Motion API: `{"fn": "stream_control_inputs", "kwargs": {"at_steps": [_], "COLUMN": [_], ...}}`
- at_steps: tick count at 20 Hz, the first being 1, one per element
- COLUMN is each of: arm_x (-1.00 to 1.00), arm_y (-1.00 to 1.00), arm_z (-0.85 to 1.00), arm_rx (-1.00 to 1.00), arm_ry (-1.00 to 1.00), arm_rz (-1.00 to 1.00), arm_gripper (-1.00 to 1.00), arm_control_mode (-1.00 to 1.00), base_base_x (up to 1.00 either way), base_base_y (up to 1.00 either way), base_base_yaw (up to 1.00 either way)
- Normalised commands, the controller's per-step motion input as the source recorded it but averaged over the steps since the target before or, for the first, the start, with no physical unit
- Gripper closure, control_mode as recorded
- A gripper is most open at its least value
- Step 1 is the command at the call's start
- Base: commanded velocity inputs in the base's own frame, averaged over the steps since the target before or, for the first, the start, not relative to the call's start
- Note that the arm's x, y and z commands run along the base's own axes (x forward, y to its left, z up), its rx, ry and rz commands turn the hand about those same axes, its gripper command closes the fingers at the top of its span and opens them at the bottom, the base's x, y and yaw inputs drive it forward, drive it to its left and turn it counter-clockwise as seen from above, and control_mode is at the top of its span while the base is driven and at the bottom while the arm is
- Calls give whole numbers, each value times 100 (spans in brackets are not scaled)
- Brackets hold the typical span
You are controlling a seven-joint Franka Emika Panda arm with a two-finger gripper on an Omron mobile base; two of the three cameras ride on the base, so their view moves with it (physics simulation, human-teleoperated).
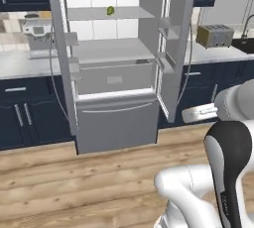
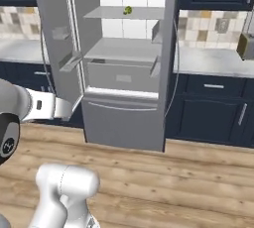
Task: Take the cheese, fish, and broccoli from the fridge and place them on the plate on the dining counter to create an appetizer plate.
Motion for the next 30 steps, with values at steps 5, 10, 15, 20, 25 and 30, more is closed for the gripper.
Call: {"fn": "stream_control_inputs", "kwargs": {"at_steps": [5,10,15,20,25,30], "arm_x": [0,0,0,0,0,0], "arm_y": [0,0,0,0,0,0], "arm_z": [0,0,0,0,0,0], "arm_rx": [0,0,0,0,0,0], "arm_ry": [0,0,0,0,0,0], "arm_rz": [0,0,0,0,0,0], "arm_gripper": [-100,-100,-100,-100,-100,-100], "arm_control_mode": [100,100,100,100,100,100], "base_base_x": [100,100,100,100,100,100], "base_base_y": [-24,-17,-10,-9,-5,-3], "base_base_yaw": [0,0,0,0,0,0]}}
